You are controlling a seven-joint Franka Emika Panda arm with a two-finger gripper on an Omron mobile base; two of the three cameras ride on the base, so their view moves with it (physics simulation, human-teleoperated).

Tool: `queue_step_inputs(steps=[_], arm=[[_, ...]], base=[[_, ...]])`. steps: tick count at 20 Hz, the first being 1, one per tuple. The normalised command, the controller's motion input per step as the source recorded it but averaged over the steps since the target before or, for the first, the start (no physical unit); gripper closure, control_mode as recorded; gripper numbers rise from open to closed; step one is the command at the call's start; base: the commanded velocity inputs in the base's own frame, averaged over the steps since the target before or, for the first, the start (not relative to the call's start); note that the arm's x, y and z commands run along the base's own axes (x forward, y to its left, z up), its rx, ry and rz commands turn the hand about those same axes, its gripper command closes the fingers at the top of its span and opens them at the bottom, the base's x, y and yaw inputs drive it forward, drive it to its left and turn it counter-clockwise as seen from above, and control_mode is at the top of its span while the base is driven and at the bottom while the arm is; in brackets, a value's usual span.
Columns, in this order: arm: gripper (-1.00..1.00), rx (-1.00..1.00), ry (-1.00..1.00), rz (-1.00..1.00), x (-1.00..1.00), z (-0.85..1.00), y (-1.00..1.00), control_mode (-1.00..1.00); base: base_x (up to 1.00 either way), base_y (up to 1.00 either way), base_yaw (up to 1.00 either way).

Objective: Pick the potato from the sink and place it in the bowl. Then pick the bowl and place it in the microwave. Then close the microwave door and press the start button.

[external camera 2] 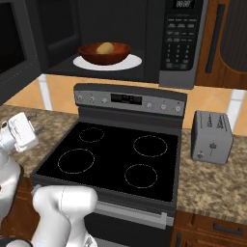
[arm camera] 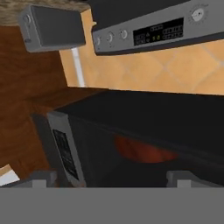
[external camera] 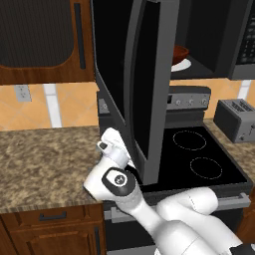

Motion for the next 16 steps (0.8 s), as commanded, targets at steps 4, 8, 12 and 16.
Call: queue_step_inputs(steps=[4,8,12,16], arm=[[-1.0,-0.02,-0.23,0.02,-0.44,0.0,0.76,-1.0],[-1.0,-0.01,-0.28,0.03,-0.19,0.05,0.77,-1.0],[-1.0,0.0,-0.23,-0.01,0.0,0.39,0.62,-1.0],[-1.0,0.03,-0.15,-0.08,0.0,0.62,0.29,-1.0]], base=[[0.0,0.0,0.0],[0.0,0.0,0.0],[0.0,0.0,0.0],[0.0,0.0,0.0]])
